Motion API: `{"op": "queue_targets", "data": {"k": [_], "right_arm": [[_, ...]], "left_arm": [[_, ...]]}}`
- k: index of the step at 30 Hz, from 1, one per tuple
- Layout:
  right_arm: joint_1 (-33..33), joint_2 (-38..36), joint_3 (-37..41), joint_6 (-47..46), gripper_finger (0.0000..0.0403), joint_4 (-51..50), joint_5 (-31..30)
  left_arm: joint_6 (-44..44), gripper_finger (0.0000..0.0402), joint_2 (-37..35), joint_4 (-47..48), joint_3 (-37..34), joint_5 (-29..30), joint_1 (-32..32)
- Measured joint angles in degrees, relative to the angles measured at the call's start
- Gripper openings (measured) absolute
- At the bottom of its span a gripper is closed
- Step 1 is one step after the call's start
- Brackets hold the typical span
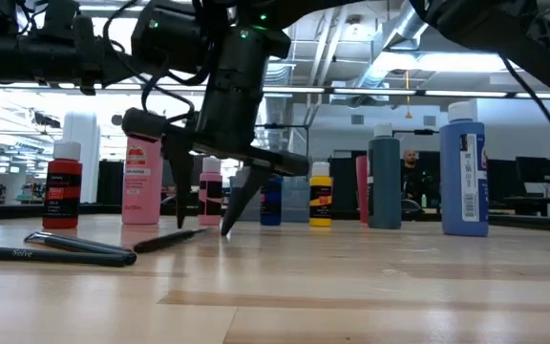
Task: Pick & Place Paint Supplies
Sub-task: Put the black paintbrush into the red cup
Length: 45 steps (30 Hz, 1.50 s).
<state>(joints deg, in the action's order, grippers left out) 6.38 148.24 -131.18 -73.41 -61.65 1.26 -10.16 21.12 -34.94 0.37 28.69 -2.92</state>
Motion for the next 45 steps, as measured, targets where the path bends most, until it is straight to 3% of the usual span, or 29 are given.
{"op": "queue_targets", "data": {"k": [3, 16, 25, 30, 37, 45], "right_arm": [[-0.3, 0.5, 0.0, 0.4, 0.0178, -0.9, 3.4], [-0.3, 0.4, 0.7, 5.1, 0.0012, -3.3, 1.9], [-0.2, -0.6, 0.3, 10.1, 0.0002, -6.2, -0.8], [-0.2, -3.3, 0.4, 11.1, 0.0001, -10.2, -6.9], [-2.2, -13.3, 0.0, 14.0, 0.0, -15.7, -19.2], [-6.9, -27.0, -0.1, 18.8, 0.0, -20.9, -37.7]], "left_arm": [[0.0, 0.0003, 0.0, -0.1, 0.0, 0.0, 0.0], [0.0, 0.0003, 0.0, -0.1, 0.0, 0.0, 0.0], [0.0, 0.0003, 0.0, 0.0, 0.0, 0.0, 0.0], [0.0, 0.0003, 0.0, -0.1, 0.0, 0.0, 0.0], [0.1, 0.0003, 0.0, -0.2, 0.0, 0.0, 0.0], [0.2, 0.0003, 0.0, -0.5, 0.0, 0.0, 0.0]]}}
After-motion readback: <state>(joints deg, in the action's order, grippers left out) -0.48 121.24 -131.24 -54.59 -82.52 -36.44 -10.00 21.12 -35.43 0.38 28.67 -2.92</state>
